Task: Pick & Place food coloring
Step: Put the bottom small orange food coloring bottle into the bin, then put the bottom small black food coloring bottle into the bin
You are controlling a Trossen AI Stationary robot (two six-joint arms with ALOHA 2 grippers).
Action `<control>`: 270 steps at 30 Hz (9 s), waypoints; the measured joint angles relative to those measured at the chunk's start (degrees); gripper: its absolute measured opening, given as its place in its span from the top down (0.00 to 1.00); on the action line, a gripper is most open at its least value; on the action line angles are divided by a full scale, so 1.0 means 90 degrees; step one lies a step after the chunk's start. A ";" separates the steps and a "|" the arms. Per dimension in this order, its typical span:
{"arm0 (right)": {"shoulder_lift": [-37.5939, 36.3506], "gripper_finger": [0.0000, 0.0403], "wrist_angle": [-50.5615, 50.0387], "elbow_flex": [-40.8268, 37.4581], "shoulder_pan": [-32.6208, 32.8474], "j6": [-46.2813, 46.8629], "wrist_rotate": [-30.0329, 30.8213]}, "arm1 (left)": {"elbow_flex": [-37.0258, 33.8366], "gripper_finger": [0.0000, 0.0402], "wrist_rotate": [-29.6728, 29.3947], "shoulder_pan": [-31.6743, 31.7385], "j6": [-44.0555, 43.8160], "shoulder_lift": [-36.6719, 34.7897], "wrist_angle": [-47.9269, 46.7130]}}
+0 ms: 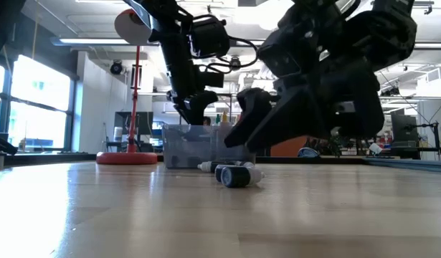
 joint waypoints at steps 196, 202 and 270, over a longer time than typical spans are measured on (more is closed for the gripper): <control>-0.0544 0.61 -0.3421 0.0831 -0.0767 -0.0029 0.1889 | -0.2152 0.50 0.1165 -0.2596 -0.2074 -0.0171 0.4231; -0.0540 0.61 -0.3476 0.0827 -0.0765 -0.0016 0.1882 | -0.2152 0.50 0.0768 -0.3015 -0.2022 0.0119 0.4784; -0.0547 0.61 -0.3997 0.0832 -0.0984 0.0233 0.1893 | -0.2079 0.83 -0.0827 -0.0545 -0.0847 -0.1004 0.2232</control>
